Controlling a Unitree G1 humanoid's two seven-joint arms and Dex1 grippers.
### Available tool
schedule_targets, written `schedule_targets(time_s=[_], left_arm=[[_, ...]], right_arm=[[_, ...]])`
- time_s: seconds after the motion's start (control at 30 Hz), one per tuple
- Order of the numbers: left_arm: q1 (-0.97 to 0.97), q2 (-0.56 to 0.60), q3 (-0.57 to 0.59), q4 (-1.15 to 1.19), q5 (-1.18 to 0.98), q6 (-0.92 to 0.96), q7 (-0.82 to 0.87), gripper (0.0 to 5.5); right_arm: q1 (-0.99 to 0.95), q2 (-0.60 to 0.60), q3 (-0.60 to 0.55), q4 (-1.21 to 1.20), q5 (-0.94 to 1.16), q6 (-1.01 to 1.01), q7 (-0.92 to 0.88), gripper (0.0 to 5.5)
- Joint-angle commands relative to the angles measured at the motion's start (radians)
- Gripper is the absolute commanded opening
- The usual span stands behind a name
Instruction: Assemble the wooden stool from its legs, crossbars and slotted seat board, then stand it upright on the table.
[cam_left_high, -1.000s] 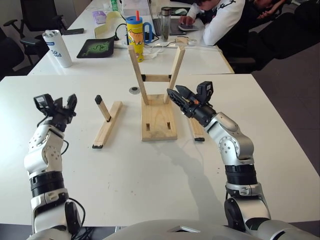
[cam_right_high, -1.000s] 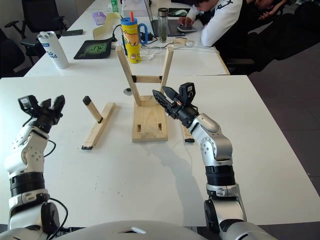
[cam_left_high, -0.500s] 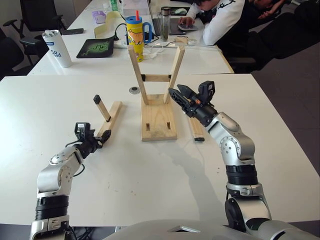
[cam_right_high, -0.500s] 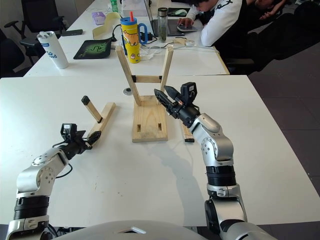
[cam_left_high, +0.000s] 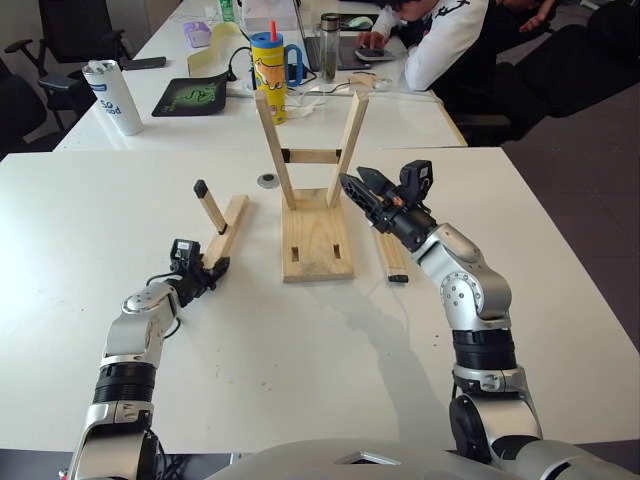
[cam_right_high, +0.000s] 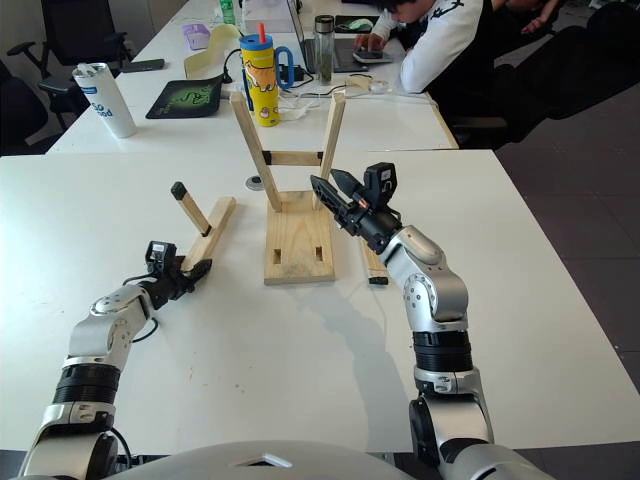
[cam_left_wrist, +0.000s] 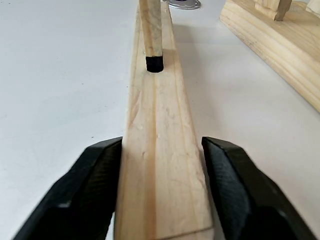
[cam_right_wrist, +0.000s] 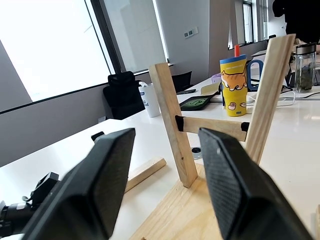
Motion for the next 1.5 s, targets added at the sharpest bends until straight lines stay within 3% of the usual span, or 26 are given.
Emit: schedule_targets(time_s=[0.03,0.2,0.3,0.43,0.63,0.87,1.2,1.5], left_arm=[[0.014,-0.003,0.002,-0.002,0.017,-0.014,0.000,2.12],[0.013,-0.011,0.020,-0.014,0.020,-0.064,0.009,2.06],[0.008,-0.027,0.041,-0.052,0.041,-0.194,0.037,2.06],[0.006,-0.065,0.097,-0.210,0.034,-0.350,0.099,2.06],[-0.025,-0.090,0.107,-0.483,0.012,-0.441,0.142,2.06],[-0.030,-0.064,-0.031,-0.652,-0.020,-0.330,0.054,2.06],[-0.012,-0.043,-0.132,-0.642,0.004,-0.314,-0.049,2.06],[-0.017,-0.018,-0.132,-0.594,0.042,-0.328,-0.078,2.06]], right_arm=[[-0.030,0.003,0.007,0.009,0.003,-0.002,0.004,2.35],[-0.035,0.005,0.004,0.014,0.002,-0.005,0.002,2.35],[-0.065,0.008,-0.012,0.031,0.016,0.023,-0.015,2.35],[-0.155,0.007,-0.041,0.054,0.110,0.250,-0.066,2.35],[-0.399,0.099,-0.278,0.115,0.517,0.607,-0.289,3.24],[-0.581,0.105,-0.401,0.182,0.783,0.703,-0.504,4.24],[-0.589,0.088,-0.383,0.170,0.888,0.662,-0.584,4.25],[-0.574,0.049,-0.363,0.196,0.869,0.620,-0.586,2.87]])
